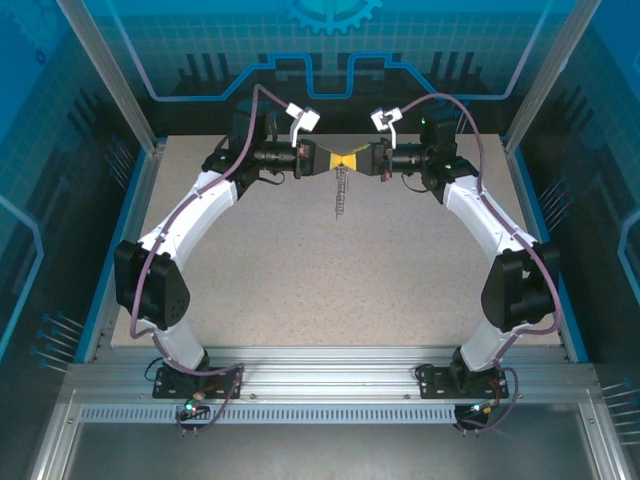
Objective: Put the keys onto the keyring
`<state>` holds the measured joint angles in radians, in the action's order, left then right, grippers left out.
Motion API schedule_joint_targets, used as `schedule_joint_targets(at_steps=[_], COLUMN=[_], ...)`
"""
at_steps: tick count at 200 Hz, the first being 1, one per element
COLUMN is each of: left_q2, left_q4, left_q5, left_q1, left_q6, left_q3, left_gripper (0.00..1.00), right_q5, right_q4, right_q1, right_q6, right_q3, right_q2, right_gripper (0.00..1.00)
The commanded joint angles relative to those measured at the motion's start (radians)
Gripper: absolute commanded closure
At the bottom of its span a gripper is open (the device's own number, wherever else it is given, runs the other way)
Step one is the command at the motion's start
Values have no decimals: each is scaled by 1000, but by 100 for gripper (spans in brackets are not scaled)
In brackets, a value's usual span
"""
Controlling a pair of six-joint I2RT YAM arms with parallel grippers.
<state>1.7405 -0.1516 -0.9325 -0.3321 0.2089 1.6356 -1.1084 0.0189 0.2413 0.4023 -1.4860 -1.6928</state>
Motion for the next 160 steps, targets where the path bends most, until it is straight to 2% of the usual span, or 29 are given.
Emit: schedule_joint_targets(at_steps=[1, 23, 31, 51, 59, 84, 113, 127, 160], left_q2=[-13, -15, -17, -37, -44, -69, -105, -126, -161], left_q4=[15, 42, 55, 109, 130, 188, 272, 322, 402], left_q5=[-37, -35, -30, -10, -5, 12, 29, 32, 49], left_q1=[-2, -2, -2, -2, -2, -2, -2, -4, -16], left_q6=[0, 21, 29, 57, 71, 112, 173, 207, 258], left_q3=[3, -2, -7, -34, -45, -72, -122, -152, -203], left_gripper=[100, 100, 100, 100, 100, 100, 100, 100, 100], right_q5=[-11, -10, -2, 39, 55, 119, 239, 297, 320], right_q4=[25, 41, 53, 110, 148, 242, 240, 242, 343], right_q1=[1, 2, -3, -25, -39, -77, -77, -62, -34], right_q6=[7, 25, 37, 76, 102, 173, 176, 169, 231], right_q3=[9, 17, 27, 89, 122, 225, 325, 373, 437], right_q2=[34, 41, 55, 108, 134, 214, 308, 352, 389], right_gripper=[100, 100, 90, 71, 68, 65, 65, 60, 56])
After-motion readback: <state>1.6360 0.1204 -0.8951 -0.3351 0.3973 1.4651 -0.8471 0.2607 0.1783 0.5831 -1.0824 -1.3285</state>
